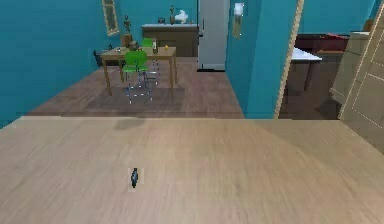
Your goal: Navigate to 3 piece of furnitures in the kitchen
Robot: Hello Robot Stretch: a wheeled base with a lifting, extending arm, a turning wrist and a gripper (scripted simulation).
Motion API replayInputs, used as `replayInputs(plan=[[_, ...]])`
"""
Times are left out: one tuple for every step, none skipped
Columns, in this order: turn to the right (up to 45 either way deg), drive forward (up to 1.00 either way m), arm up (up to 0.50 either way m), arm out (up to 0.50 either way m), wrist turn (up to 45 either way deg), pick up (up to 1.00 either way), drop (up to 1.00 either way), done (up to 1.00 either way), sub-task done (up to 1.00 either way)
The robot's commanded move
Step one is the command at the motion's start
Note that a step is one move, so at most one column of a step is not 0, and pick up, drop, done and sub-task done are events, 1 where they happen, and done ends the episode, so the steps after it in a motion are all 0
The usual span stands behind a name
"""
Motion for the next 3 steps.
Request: replayInputs(plan=[[0.0,1.00,0.00,0.00,0.0,0.00,0.00,0.00,0.00],[-3.0,0.00,0.00,0.00,0.0,0.00,0.00,0.00,0.00],[0.0,0.60,0.00,0.00,0.0,0.00,0.00,0.00,0.00]])
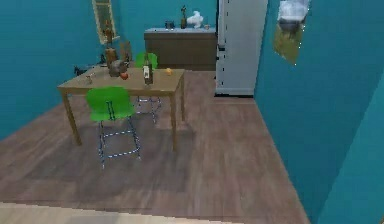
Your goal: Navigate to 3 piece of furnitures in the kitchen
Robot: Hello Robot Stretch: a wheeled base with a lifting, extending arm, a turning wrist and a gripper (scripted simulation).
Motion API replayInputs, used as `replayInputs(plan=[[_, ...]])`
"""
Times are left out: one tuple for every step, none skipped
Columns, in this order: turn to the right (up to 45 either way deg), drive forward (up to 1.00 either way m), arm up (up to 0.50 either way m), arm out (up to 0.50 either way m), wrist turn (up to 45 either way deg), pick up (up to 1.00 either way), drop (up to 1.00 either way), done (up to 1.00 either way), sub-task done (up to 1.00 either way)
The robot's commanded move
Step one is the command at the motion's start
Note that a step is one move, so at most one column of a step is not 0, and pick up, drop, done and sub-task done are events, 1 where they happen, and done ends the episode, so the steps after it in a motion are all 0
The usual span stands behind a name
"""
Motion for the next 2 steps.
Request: replayInputs(plan=[[15.0,0.00,0.00,0.00,0.0,0.00,0.00,0.00,0.00],[0.0,0.15,0.00,0.00,0.0,0.00,0.00,0.00,0.00]])
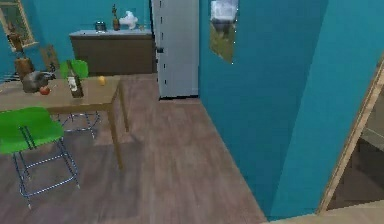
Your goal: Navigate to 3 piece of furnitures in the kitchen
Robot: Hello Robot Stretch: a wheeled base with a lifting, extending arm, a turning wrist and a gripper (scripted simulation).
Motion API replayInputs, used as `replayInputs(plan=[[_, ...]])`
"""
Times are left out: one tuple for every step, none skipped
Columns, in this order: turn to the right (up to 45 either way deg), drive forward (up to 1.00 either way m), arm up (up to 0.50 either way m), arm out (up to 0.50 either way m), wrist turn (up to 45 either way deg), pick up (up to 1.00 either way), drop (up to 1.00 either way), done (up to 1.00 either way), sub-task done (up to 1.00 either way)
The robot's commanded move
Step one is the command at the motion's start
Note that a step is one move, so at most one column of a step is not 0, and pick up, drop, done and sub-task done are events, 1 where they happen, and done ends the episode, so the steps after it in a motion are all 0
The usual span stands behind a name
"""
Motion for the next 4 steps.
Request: replayInputs(plan=[[-33.0,0.00,0.00,0.00,0.0,0.00,0.00,0.00,0.00],[0.0,0.80,0.00,0.00,0.0,0.00,0.00,0.00,0.00],[-12.0,0.00,0.00,0.00,0.0,0.00,0.00,0.00,0.00],[0.0,0.00,0.00,0.00,0.0,0.00,0.00,0.00,1.00]])
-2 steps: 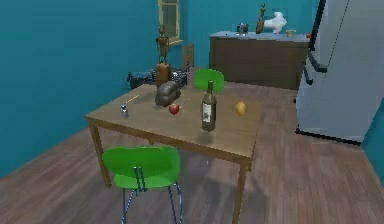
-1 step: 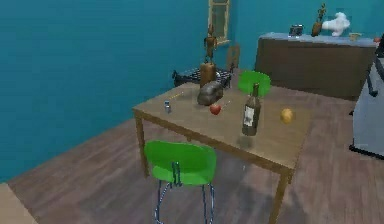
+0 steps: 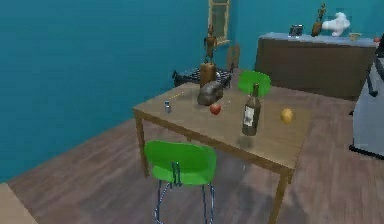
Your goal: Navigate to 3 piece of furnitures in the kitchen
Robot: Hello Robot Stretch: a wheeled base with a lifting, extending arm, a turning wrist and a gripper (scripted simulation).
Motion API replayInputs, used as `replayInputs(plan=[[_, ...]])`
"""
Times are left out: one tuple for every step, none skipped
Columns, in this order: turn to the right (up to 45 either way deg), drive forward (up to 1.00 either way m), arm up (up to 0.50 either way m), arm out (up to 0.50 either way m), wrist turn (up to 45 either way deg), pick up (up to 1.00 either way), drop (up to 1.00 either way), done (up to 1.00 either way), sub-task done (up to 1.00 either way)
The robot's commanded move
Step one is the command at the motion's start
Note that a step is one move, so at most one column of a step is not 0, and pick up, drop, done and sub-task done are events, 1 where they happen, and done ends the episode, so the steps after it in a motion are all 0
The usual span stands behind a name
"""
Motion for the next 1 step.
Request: replayInputs(plan=[[33.0,0.00,0.00,0.00,0.0,0.00,0.00,0.00,0.00]])
